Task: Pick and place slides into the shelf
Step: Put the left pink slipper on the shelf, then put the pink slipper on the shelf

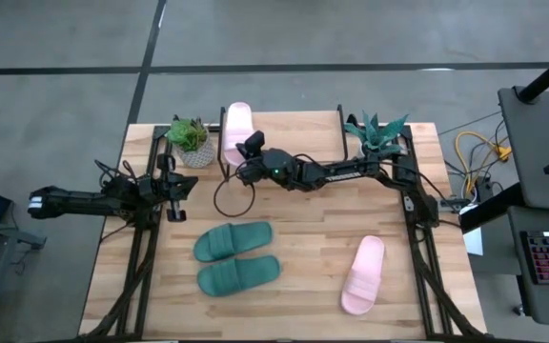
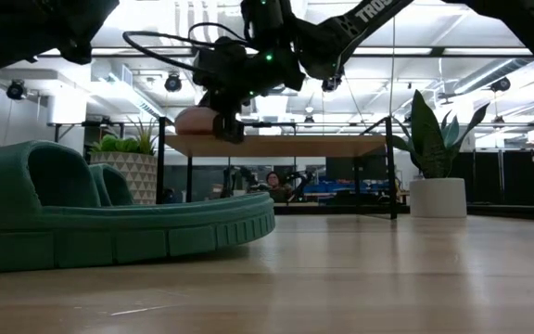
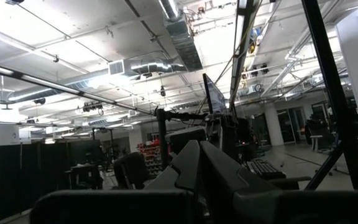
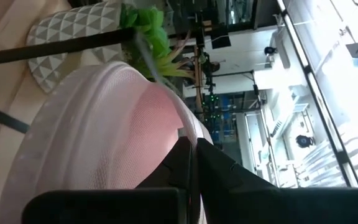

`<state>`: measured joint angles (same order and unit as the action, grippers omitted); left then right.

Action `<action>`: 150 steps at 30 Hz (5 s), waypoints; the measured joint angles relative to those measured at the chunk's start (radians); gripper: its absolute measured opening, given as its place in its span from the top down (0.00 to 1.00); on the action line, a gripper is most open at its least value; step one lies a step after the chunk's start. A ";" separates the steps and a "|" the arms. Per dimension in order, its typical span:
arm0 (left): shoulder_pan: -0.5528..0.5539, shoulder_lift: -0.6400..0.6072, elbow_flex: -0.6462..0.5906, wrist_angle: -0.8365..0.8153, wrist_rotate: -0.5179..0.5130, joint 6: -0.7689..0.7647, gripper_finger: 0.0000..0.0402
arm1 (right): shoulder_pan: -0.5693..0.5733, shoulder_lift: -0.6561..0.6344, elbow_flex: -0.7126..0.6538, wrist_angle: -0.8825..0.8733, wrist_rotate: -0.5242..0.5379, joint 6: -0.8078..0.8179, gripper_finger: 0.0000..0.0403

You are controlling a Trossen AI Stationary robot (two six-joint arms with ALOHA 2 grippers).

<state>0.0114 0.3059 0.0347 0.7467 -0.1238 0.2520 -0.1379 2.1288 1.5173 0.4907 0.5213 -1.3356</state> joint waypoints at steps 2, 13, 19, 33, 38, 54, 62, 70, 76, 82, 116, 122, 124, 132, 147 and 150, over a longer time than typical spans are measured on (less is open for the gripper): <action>0.000 0.000 0.000 0.001 0.000 0.000 1.00 | 0.000 0.000 0.003 0.004 -0.003 0.000 0.98; 0.000 -0.001 0.000 0.000 0.000 0.000 1.00 | 0.000 0.000 0.014 0.000 -0.014 0.001 0.98; 0.000 0.000 0.000 0.000 0.000 0.000 1.00 | 0.000 0.000 0.014 -0.009 -0.023 0.014 0.98; 0.000 0.003 0.000 -0.001 0.000 0.000 1.00 | 0.000 0.000 0.013 -0.022 -0.024 0.069 0.75; 0.000 0.003 0.000 0.000 0.000 0.000 1.00 | 0.003 0.000 0.013 -0.024 -0.023 0.071 0.64; 0.000 0.006 0.000 -0.001 0.000 0.043 1.00 | 0.020 -0.010 0.013 -0.026 0.027 0.122 0.58; 0.000 0.008 0.000 -0.001 0.000 0.043 1.00 | 0.026 -0.010 0.038 -0.106 0.031 0.175 0.56; 0.000 0.009 0.000 -0.001 0.000 0.043 1.00 | 0.027 -0.011 0.212 -0.462 0.017 0.384 0.56; 0.000 0.009 0.000 -0.001 0.000 0.044 1.00 | 0.029 -0.011 0.347 -0.698 -0.131 0.533 0.56; 0.000 0.010 0.000 -0.001 0.000 0.044 1.00 | 0.029 -0.011 0.466 -0.905 -0.193 0.664 0.56; 0.000 0.014 -0.001 -0.001 0.000 0.044 1.00 | 0.182 -0.116 0.762 -2.062 -0.375 1.334 0.66; 0.000 0.014 -0.001 -0.001 0.000 0.044 1.00 | 0.315 -0.191 0.667 -2.062 -0.374 1.454 0.67; 0.000 0.014 -0.001 -0.002 0.000 0.043 1.00 | 0.367 -0.219 0.625 -2.059 -0.369 1.544 0.68; 0.000 0.014 -0.001 -0.001 0.000 0.042 1.00 | 0.634 -0.290 0.412 -2.044 -0.254 1.919 0.69; 0.000 0.014 -0.001 0.000 0.000 0.041 1.00 | 0.940 -0.261 0.115 -1.911 -0.129 2.421 0.68; 0.000 0.014 -0.001 0.000 0.000 0.042 1.00 | 0.947 -0.261 0.082 -1.842 -0.142 2.456 0.61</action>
<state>0.0116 0.3202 0.0341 0.7464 -0.1238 0.2935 0.8090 1.8675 1.5992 -1.3516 0.3797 1.1209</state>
